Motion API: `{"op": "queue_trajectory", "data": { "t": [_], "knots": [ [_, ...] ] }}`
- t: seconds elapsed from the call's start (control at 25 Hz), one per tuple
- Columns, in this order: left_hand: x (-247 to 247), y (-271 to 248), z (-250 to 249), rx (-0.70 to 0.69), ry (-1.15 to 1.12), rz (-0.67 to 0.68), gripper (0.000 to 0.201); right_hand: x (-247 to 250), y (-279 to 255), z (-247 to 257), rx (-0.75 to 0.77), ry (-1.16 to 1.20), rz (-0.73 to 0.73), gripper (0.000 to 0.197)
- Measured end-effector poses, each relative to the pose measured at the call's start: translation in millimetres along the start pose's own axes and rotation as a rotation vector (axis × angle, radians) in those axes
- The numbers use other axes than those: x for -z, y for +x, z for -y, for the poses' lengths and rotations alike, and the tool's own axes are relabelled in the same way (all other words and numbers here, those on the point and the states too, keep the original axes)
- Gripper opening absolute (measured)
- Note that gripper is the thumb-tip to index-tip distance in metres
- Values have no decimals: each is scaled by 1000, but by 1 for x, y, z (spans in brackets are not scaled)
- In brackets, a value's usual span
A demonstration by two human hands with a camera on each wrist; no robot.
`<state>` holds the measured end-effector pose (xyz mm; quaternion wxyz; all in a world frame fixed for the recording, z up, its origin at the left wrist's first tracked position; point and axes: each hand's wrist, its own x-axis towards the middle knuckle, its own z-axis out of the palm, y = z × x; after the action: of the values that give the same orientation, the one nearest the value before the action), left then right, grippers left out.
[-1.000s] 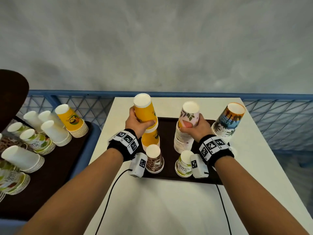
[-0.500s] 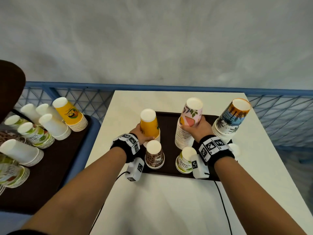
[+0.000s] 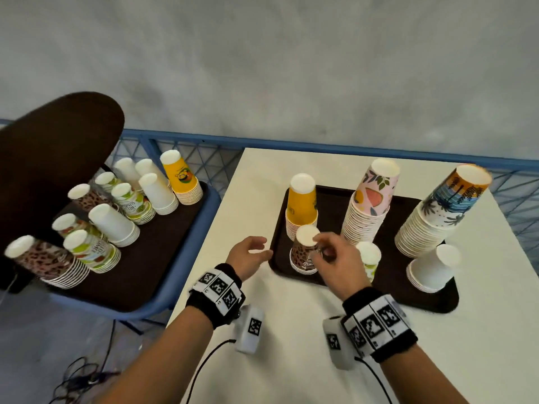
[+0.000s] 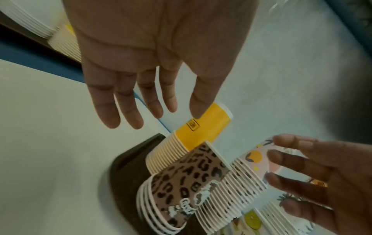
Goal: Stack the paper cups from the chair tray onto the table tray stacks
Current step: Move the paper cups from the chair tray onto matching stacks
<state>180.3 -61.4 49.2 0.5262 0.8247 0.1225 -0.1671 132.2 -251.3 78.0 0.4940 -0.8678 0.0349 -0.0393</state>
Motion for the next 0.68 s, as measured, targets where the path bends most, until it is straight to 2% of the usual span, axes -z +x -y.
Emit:
{"op": "queue_trajectory", "data": {
  "t": [0.12,0.2,0.28,0.36,0.52,0.68],
  "knots": [
    [37,-3,31,29,-7,-63,28,-60,-3,12,49,-56,277,26],
    [71,7,47,32,46,-131,28,-100,3,19,71,-82,364,25],
    [111,20,57,13,148,-201,38,-136,15,31,37,-65,399,25],
    [149,32,57,-43,253,-295,44,-164,33,46,21,-65,416,27],
    [221,76,48,-143,293,-494,46,-221,91,79,42,-84,400,32],
    [261,134,32,-274,349,-497,52,-257,157,108,88,-55,263,40]
  ]
}}
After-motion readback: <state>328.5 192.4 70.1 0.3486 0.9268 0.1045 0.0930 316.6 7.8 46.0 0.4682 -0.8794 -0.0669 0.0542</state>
